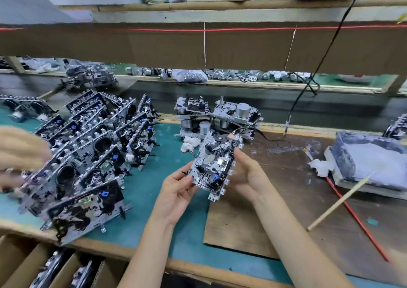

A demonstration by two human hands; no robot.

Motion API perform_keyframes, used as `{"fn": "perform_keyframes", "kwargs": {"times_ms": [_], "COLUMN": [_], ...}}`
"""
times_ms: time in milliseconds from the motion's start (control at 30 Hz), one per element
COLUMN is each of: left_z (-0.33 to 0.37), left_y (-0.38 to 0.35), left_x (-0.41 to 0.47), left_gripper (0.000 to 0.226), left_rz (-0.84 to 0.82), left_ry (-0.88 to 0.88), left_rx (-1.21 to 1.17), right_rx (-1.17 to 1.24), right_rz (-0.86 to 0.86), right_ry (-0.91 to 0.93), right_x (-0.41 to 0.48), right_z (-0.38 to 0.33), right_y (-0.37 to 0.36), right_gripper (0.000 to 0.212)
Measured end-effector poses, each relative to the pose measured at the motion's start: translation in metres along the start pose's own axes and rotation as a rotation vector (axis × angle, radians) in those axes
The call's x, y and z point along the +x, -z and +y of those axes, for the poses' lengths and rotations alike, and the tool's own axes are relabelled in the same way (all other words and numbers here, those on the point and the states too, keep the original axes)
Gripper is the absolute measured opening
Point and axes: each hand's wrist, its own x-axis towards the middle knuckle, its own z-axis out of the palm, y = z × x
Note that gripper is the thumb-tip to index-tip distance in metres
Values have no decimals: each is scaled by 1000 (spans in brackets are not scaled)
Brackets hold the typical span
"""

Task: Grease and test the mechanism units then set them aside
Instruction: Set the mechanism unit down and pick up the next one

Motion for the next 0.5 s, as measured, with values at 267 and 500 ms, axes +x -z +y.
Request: {"fn": "perform_keyframes", "kwargs": {"times_ms": [267, 500], "left_z": [1, 2], "left_y": [1, -1], "left_x": [-3, -5], "left_gripper": [35, 33], "left_rz": [-19, -6], "left_ry": [10, 3], "left_rx": [131, 189], "right_rx": [-481, -734], "right_rz": [516, 585], "right_ry": [69, 42], "right_x": [5, 7], "right_z": [-30, -42], "right_y": [0, 8], "right_gripper": [31, 48]}}
